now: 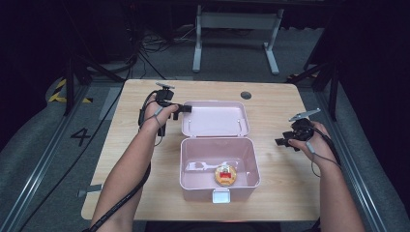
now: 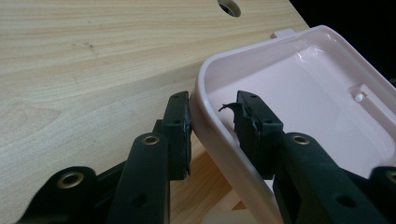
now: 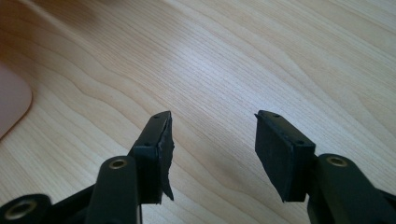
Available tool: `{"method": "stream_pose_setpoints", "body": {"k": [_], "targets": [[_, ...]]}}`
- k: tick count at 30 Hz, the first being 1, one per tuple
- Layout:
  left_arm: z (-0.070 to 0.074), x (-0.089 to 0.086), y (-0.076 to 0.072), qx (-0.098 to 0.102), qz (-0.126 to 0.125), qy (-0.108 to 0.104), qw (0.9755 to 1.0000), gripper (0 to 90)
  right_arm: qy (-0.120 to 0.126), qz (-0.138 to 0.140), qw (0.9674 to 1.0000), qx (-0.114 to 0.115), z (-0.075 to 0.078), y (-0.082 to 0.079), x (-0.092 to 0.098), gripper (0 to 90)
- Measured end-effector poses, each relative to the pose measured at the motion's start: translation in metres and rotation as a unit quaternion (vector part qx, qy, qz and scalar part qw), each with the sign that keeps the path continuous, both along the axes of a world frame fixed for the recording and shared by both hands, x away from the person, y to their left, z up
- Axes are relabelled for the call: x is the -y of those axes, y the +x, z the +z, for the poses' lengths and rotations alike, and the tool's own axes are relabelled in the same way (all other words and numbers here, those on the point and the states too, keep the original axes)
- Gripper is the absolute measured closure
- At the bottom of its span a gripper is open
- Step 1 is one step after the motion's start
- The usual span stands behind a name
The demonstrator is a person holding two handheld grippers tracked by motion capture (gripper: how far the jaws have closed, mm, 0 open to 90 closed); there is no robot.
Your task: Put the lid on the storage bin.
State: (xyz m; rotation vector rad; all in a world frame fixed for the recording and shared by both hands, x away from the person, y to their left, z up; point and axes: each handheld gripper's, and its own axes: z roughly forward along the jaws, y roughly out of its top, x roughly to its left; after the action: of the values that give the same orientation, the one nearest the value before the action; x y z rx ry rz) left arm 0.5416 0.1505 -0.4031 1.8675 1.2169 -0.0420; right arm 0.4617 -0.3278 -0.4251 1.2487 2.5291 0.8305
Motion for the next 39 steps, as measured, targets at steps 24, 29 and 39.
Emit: {"method": "stream_pose_setpoints", "body": {"k": [24, 29, 39], "targets": [[0.045, 0.006, -0.010, 0.077, 0.002, 0.035, 0.9964, 70.4, 0.001, -0.007, 1.0000, -0.002, 0.000, -0.004, 0.004, 46.6], [0.056, 0.007, -0.014, 0.088, 0.003, 0.035, 0.9955, 71.9, 0.010, -0.005, 0.9999, -0.003, 0.000, -0.005, 0.003, 45.9], [0.078, 0.005, -0.025, 0.119, -0.003, 0.030, 0.9924, 74.0, 0.016, -0.002, 0.9999, -0.001, 0.001, -0.005, -0.002, 47.4]]}}
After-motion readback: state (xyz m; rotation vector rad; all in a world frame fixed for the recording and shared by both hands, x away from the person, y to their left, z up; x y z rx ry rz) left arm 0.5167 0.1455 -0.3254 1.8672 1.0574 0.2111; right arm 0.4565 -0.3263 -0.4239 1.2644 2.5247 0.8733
